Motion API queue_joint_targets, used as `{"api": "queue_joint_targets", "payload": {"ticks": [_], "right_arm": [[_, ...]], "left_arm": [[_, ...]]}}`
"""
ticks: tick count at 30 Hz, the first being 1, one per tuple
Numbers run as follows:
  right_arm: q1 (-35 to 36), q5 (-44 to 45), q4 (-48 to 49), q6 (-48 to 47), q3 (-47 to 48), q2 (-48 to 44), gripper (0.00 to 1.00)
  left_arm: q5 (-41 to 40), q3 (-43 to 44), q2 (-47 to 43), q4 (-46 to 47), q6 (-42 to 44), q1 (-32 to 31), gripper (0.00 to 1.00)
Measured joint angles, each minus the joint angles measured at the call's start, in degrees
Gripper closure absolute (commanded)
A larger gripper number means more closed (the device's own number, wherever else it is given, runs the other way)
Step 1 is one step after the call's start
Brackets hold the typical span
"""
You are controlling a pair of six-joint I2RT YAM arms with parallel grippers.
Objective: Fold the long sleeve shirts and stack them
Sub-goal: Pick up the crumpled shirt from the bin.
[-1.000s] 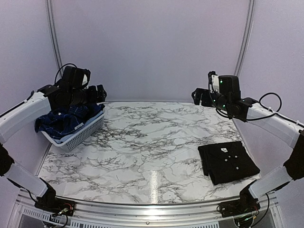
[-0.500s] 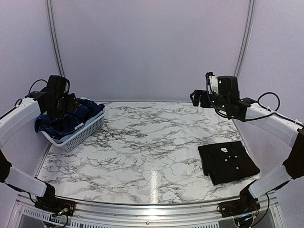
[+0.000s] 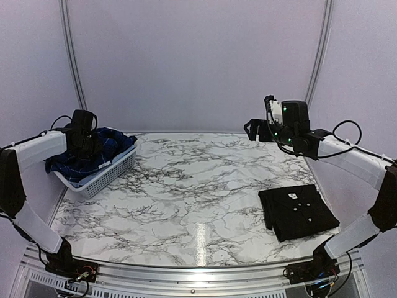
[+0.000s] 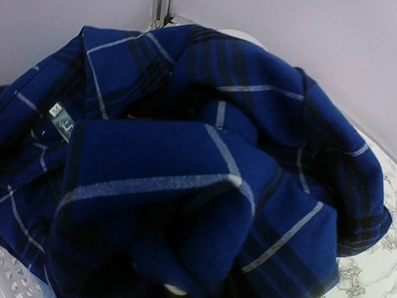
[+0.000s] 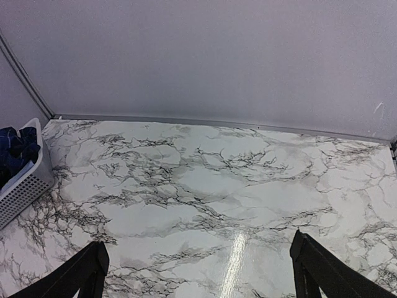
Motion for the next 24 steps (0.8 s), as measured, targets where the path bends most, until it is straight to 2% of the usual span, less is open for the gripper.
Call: {"api": "queue_joint_targets", "payload": {"ticks": [7, 11, 17, 24], "right_arm": [[0.2, -0.7, 0.3, -0.1, 0.0, 0.0, 0.02], [0.2, -0.7, 0.3, -0.2, 0.0, 0.0, 0.02], [0.3, -0.8, 0.1, -0.2, 1.0, 0.5, 0.02], [0.3, -0.6, -0.1, -0.8, 3.1, 1.2, 0.02]], "left_arm": [[3.1, 0.5, -2.6, 1.5, 3.9, -0.4, 1.00], [4.1, 3.2, -7.4, 0.9, 7.3, -3.7, 1.00], [6.0, 13.9, -12.5, 1.5, 11.6, -11.5, 1.00], [12.3, 25.7, -10.9, 1.5, 13.6, -19.3, 1.00]]}}
